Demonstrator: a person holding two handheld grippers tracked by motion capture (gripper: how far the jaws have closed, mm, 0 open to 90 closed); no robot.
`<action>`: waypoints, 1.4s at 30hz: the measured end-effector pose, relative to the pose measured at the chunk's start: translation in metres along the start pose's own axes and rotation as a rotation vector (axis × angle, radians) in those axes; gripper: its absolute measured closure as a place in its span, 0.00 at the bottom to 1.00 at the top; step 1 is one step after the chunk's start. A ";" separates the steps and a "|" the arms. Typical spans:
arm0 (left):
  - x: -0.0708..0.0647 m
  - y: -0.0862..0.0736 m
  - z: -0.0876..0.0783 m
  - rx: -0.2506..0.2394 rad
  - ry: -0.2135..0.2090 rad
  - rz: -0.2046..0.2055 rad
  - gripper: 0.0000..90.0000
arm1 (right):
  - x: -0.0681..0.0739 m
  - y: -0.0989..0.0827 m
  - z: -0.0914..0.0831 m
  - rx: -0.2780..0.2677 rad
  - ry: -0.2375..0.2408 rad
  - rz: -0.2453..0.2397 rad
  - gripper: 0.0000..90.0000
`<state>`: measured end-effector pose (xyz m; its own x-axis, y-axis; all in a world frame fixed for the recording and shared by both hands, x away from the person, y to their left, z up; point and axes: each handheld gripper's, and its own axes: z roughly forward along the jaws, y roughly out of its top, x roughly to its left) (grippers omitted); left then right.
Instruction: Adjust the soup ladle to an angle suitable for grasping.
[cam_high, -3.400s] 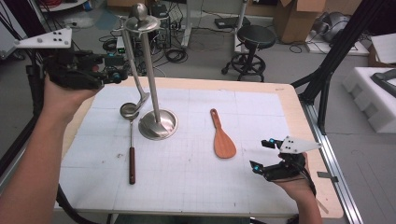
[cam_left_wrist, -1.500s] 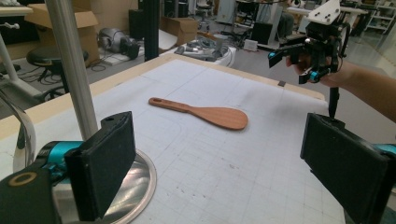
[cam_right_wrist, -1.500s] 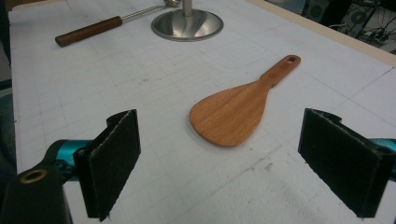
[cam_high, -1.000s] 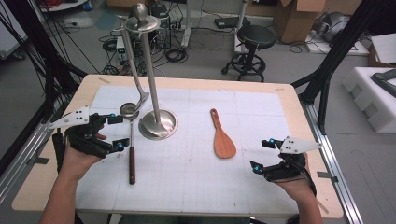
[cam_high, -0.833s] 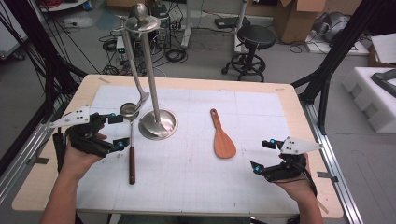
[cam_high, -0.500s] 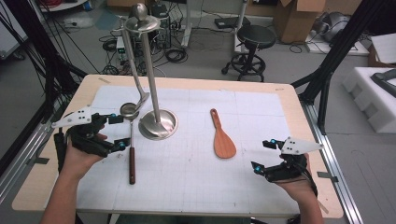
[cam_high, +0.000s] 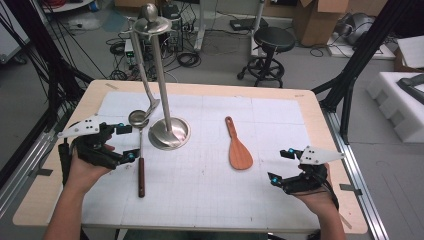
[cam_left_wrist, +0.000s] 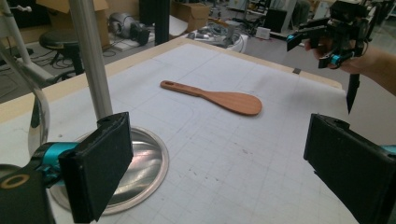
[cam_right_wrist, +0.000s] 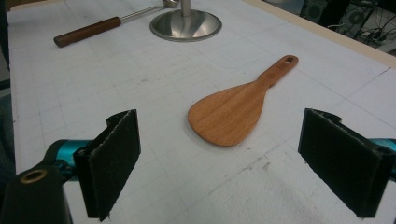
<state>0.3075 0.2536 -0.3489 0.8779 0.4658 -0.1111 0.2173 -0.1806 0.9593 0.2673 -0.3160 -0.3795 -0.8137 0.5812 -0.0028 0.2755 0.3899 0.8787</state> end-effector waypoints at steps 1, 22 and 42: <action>0.000 0.000 0.000 -0.001 0.004 -0.003 0.10 | 0.000 0.000 0.000 0.001 -0.001 -0.002 0.13; 0.007 -0.013 0.004 0.038 0.082 -0.026 0.10 | 0.000 0.000 0.000 -0.004 -0.002 0.000 0.13; 0.020 -0.047 0.022 0.180 0.165 -0.098 0.11 | 0.000 0.000 -0.001 -0.006 -0.001 0.000 0.13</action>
<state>0.3243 0.2525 -0.4023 0.7707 0.6208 -0.1433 0.3831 -0.2717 0.8829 0.2672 -0.3167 -0.3794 -0.8130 0.5823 -0.0032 0.2727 0.3857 0.8814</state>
